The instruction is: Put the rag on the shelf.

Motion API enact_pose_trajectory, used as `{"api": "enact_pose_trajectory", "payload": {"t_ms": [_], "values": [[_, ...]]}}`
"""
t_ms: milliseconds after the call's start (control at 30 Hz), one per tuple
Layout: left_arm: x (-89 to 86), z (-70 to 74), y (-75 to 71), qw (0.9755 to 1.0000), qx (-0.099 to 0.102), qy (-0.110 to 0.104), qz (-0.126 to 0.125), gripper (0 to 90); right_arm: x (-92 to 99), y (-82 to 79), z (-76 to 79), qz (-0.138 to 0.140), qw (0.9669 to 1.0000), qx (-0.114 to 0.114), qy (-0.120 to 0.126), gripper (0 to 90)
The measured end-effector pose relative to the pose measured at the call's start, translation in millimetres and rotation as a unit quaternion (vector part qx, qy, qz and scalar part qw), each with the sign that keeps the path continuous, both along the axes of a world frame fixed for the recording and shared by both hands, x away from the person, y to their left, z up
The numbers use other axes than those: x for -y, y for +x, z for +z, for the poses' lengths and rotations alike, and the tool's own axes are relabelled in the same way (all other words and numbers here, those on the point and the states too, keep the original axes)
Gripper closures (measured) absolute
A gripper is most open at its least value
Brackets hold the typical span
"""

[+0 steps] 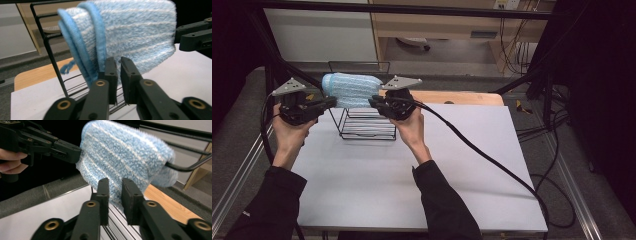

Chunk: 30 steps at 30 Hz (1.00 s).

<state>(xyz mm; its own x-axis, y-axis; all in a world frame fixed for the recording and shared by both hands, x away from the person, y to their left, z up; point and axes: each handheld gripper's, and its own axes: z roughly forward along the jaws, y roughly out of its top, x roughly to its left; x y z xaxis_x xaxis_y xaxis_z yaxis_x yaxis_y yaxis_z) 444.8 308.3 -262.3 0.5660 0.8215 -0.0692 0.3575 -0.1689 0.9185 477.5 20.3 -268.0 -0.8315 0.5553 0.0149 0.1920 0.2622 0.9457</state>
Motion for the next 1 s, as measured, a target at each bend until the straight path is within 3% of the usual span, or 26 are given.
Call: {"api": "enact_pose_trajectory", "payload": {"t_ms": [167, 267, 500, 633, 833, 1000], "values": [[1.9, 9.8, -7.2, 0.9999, 0.003, -0.005, -0.009, 71.1, 5.1, -4.8, 9.2, 0.002, 1.0000, 0.002, 0.009, 65.6], [3.8, 12.1, -10.9, 0.9999, 0.007, 0.001, -0.010, 63.6, 9.1, -8.1, 14.5, 0.000, 1.0000, 0.001, 0.008, 53.0], [3.0, 10.0, -19.9, 0.9998, 0.007, 0.009, -0.015, 44.5, 27.5, -17.6, 24.0, -0.006, 0.9997, -0.011, 0.019, 25.5], [1.8, 5.4, -25.6, 0.9998, 0.004, 0.015, -0.014, 34.0, 44.5, -22.1, 23.5, -0.017, 0.9996, -0.015, 0.018, 15.4], [3.9, -5.1, -33.9, 0.9995, -0.001, 0.025, -0.020, 22.8, 75.2, -29.0, 21.0, -0.031, 0.9989, -0.026, 0.024, 6.7], [8.7, -15.6, -40.4, 0.9994, -0.006, 0.020, -0.027, 16.0, 103.6, -37.4, 18.9, -0.045, 0.9983, -0.027, 0.028, 3.9]]}}
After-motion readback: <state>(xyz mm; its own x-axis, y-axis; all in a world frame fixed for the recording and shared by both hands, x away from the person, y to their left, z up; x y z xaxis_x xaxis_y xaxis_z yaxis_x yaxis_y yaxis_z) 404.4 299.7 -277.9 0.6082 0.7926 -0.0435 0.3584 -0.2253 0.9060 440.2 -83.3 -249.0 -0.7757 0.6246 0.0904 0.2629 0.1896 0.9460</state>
